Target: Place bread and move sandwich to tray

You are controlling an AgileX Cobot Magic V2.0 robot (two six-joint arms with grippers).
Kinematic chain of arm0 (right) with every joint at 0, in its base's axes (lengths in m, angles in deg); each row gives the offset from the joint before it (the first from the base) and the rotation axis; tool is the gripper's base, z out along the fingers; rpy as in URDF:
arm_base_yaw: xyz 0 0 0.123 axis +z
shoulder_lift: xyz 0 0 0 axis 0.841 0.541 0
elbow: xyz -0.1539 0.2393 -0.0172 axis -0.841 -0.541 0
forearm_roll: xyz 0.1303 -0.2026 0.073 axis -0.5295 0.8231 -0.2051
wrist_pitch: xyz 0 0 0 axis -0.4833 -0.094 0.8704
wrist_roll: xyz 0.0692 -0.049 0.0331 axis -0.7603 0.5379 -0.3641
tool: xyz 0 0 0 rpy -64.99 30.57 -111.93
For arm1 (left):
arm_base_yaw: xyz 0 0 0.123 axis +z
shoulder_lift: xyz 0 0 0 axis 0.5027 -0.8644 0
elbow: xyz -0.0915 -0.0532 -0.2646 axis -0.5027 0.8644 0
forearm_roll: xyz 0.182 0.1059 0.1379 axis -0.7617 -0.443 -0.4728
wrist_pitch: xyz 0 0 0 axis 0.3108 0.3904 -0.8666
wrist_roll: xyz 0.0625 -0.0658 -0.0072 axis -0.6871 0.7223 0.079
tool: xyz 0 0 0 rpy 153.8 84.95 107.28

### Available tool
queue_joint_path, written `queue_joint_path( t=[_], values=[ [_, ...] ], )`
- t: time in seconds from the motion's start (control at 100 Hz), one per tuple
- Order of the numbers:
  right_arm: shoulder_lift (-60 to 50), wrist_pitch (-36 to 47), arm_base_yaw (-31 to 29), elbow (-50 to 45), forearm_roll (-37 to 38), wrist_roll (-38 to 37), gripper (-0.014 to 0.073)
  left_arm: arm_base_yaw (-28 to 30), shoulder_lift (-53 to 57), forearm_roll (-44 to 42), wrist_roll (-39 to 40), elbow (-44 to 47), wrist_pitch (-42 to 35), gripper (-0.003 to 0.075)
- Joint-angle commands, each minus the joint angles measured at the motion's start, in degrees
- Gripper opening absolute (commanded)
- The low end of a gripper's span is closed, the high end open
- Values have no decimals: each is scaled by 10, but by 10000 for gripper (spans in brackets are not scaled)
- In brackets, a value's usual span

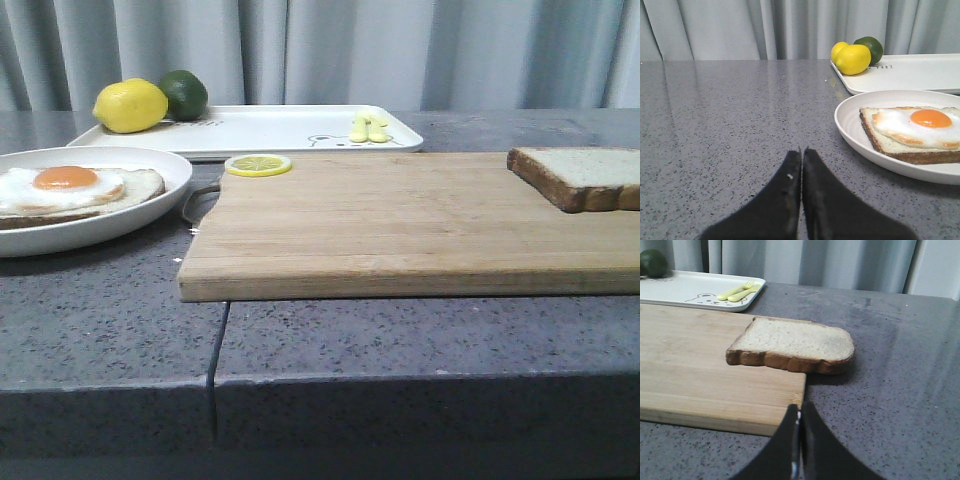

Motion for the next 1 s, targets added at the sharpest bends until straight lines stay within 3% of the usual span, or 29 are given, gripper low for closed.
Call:
queue_joint_path(
  t=[0.0,0.34,0.6,0.86,0.99],
  values=[
    [-12,49,-2,0,4,3,-116,-3,19,5,5,8,-47,-19],
    [-12,71,-2,0,4,3,-116,-3,19,13,5,8,-59,-19],
    [-12,157,-2,3,3,1,-116,-3,19,69,5,-6,-53,-19],
    [-7,75,-2,85,-18,-4,-116,-3,15,78,5,-80,-49,-19],
    [23,-6,-2,155,-18,-4,-116,-3,-21,78,5,-144,10,-19]
  ],
)
